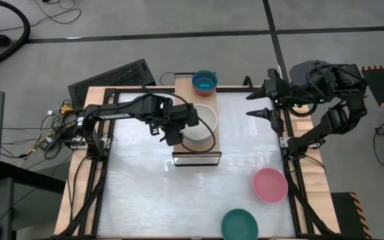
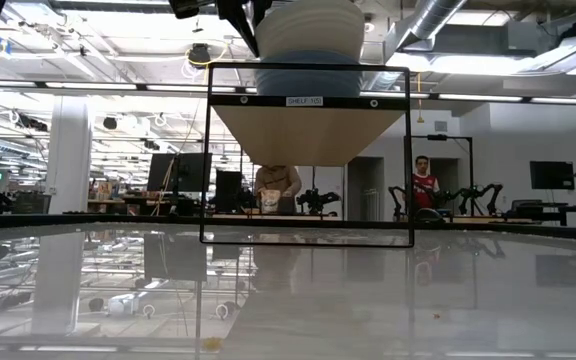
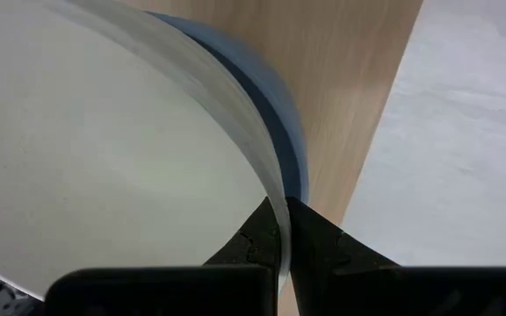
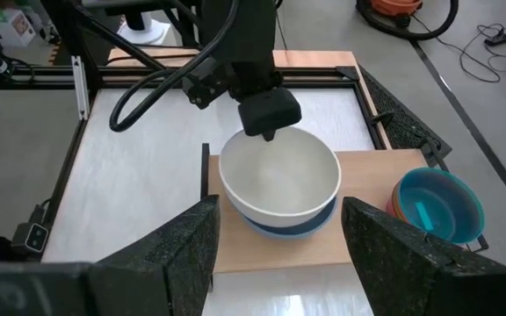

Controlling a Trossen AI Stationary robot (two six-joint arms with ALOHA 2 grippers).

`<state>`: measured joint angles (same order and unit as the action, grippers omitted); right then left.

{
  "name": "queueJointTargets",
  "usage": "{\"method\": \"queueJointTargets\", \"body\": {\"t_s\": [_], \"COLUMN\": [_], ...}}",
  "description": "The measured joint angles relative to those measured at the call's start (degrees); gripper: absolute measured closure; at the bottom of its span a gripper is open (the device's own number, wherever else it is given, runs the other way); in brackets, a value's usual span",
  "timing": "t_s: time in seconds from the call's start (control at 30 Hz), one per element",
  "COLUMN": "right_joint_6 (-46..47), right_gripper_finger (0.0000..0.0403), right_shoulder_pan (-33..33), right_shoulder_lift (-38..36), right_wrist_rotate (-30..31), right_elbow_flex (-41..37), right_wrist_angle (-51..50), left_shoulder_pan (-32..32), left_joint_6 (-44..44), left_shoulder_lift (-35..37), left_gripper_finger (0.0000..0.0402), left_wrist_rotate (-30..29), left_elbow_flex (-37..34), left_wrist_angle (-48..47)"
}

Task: Place and stack bowls onto a shelf
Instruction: Stack the white bowl on top of the dark blue bowl on the shelf

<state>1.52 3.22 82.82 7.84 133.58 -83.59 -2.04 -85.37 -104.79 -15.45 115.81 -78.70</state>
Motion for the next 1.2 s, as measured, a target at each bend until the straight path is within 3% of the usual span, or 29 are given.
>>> {"method": "queueJointTargets", "body": {"t_s": [0.63, 1.03, 1.2], "right_joint_6": [-0.5, -0.6, -0.5], "right_gripper_finger": [0.0137, 0.0137, 0.0137], "right_shoulder_pan": [0.0, 0.0, 0.0], "right_shoulder_lift": [0.0, 0.0, 0.0], "right_wrist_rotate": [0.0, 0.0, 0.0], "right_elbow_flex": [0.0, 0.0, 0.0], "right_wrist_angle": [-0.1, -1.2, -1.8], "left_shoulder_pan": [-1.9, -1.9, -1.9], "left_joint_6": [-2.4, -0.7, 1.1], "left_shoulder_lift": [0.0, 0.0, 0.0], "left_gripper_finger": [0.0399, 0.0331, 0.0310], "left_wrist_rotate": [0.0, 0.2, -3.6], "left_elbow_flex": [0.0, 0.0, 0.0], "left_wrist_angle": [0.1, 2.0, 3.7]}}
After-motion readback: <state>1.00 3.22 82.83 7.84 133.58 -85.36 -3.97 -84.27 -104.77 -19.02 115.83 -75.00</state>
